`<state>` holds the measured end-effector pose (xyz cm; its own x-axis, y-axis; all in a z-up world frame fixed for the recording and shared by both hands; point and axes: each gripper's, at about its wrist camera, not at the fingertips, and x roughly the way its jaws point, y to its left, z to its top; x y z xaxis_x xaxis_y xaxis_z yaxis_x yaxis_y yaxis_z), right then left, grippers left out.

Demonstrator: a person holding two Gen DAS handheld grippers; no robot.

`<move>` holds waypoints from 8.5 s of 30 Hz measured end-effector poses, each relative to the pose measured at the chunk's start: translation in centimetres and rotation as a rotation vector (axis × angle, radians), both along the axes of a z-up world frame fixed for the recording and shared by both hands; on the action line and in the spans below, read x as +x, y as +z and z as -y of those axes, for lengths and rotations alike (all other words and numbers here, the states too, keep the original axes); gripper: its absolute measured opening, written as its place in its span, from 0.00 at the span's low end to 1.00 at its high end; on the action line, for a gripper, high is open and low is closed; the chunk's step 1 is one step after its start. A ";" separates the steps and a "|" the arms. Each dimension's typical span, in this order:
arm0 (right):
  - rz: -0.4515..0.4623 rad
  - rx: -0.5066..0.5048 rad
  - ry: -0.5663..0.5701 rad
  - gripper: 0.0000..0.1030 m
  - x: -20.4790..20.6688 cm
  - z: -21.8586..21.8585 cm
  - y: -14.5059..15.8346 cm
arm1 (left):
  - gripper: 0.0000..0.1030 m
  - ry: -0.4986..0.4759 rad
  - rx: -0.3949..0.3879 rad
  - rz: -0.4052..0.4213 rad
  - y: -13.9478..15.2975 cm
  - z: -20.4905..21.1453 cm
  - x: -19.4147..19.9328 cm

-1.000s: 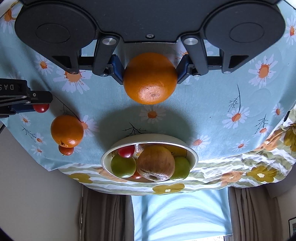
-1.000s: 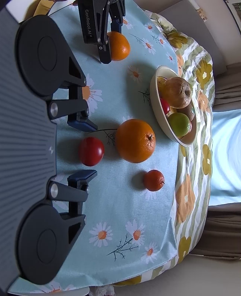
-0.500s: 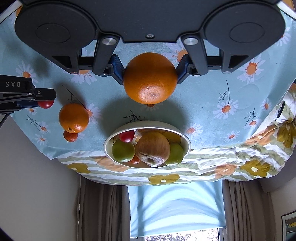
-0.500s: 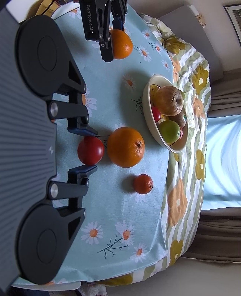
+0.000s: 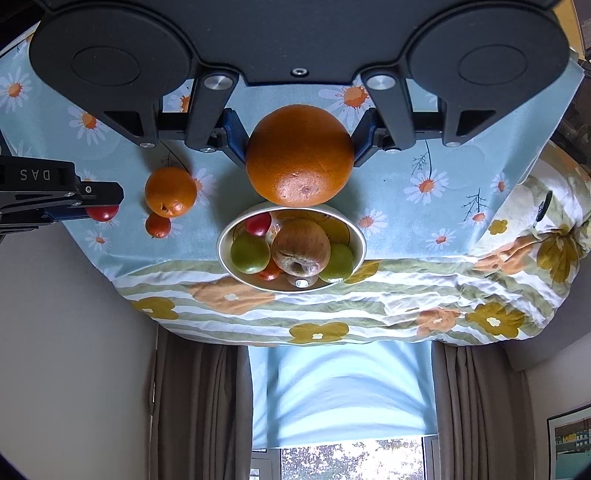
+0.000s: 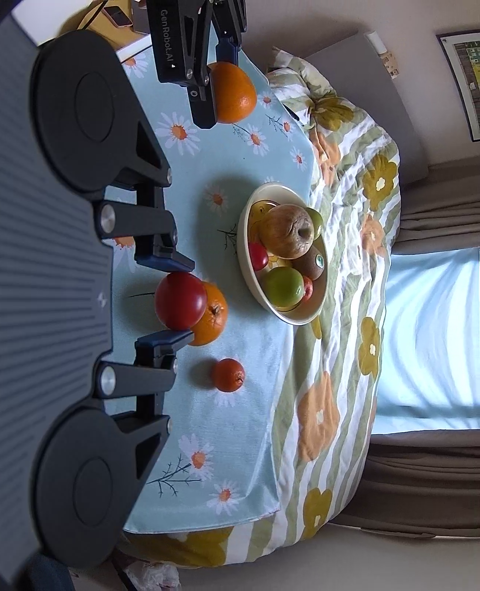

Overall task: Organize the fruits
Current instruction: 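Carry the orange with the left gripper while the right gripper carries the tomato to the bowl, then open the left gripper releasing the orange while the right gripper releases the tomato into the bowl, then withdraw both grippers from the bowl toward the last loose fruit, then close the left gripper on the last orange while the right gripper closes on a tangerine, then carry the orange with the left gripper while the right gripper carries the tangerine to the bowl, then open the left gripper releasing the orange while the right gripper releases the tangerine into the bowl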

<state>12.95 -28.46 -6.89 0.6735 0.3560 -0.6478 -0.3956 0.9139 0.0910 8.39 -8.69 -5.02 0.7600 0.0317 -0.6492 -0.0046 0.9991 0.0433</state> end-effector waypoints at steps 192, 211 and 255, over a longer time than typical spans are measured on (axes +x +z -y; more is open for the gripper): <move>-0.056 0.001 0.205 0.50 14.0 3.4 -5.2 | 0.64 -0.159 0.074 -0.110 -6.4 10.5 10.8; 0.019 0.013 0.199 0.49 8.0 -0.3 3.8 | 0.64 -0.043 0.058 0.012 2.0 4.2 6.2; -0.065 0.038 -0.299 0.50 15.7 -7.4 2.1 | 0.64 -0.493 0.077 -0.118 -3.5 -1.9 25.9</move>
